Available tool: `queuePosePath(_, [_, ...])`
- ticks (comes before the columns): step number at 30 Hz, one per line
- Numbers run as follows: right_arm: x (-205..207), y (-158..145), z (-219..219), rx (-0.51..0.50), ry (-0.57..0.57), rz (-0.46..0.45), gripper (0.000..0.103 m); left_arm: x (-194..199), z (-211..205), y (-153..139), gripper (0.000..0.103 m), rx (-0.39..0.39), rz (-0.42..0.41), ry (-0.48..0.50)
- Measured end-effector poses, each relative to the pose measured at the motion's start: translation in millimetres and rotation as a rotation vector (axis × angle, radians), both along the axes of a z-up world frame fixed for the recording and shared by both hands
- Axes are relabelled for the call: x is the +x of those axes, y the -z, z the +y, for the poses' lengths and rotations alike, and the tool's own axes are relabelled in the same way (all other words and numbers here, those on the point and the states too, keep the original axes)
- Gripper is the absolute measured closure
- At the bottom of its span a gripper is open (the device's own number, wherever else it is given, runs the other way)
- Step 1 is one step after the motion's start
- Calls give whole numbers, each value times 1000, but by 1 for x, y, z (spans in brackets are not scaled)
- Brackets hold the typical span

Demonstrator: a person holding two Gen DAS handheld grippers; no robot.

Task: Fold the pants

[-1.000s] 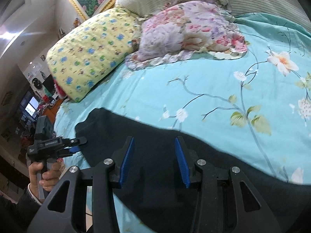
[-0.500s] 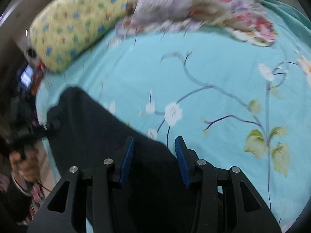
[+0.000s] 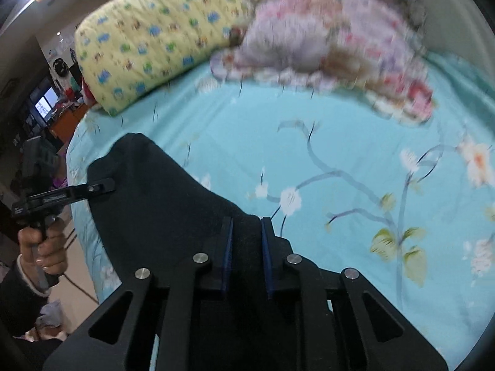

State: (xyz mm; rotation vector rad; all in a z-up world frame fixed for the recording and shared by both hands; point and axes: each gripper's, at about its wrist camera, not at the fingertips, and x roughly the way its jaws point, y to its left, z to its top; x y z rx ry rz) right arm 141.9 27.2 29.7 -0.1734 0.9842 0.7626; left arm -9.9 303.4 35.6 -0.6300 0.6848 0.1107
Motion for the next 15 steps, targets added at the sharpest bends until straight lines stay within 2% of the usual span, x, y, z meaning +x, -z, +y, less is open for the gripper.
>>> queuePosePath(3, [3, -11, -9, 14, 52, -64, 89, 4, -1, -12, 83, 0, -50, 21])
queuePosePath(5, [10, -8, -10, 9, 81, -72, 90, 10, -1, -9, 83, 10, -30, 22])
queuePosePath(7, [20, 5, -6, 6, 97, -44, 90, 16, -1, 0, 84, 15, -5, 20])
queuePosePath(15, [36, 48, 9, -77, 124, -19, 90, 34, 13, 45, 81, 39, 113, 8])
